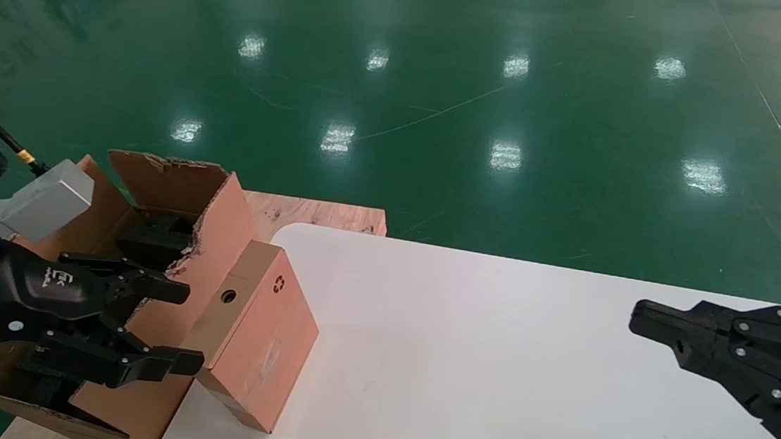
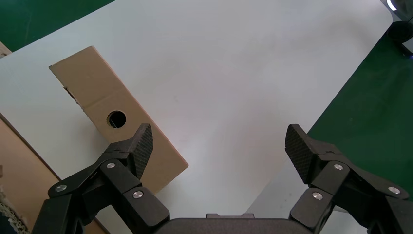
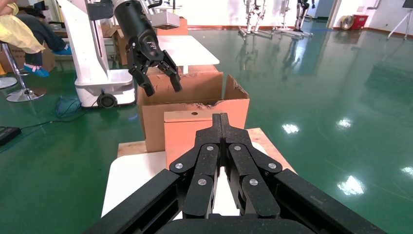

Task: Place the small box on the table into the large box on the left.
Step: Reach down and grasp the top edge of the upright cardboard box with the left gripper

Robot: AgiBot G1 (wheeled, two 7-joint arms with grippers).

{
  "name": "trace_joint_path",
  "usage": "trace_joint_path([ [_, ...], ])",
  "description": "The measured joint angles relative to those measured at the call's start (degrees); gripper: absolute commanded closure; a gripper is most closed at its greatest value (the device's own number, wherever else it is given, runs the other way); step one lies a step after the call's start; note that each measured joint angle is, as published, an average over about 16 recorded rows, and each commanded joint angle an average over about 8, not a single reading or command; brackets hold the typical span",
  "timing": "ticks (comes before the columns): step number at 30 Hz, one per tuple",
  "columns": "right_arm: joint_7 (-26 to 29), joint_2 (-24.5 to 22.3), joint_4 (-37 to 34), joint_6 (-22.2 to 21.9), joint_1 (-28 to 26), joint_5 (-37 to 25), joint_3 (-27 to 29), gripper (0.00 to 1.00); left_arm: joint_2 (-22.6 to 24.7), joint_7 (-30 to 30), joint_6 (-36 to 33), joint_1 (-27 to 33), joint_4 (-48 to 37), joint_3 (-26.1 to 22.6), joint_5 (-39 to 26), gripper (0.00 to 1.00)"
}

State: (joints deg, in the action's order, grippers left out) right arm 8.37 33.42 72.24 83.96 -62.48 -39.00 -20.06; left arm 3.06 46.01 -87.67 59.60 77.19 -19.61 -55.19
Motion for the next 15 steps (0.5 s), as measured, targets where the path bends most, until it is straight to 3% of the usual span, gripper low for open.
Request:
trace_joint_path([
  [15,0.0,0.0,0.0,0.0,0.0,0.0,0.0,1.0,-3.3,5.3,1.4,0.2,-0.8,-0.2,-7.6,0.0],
])
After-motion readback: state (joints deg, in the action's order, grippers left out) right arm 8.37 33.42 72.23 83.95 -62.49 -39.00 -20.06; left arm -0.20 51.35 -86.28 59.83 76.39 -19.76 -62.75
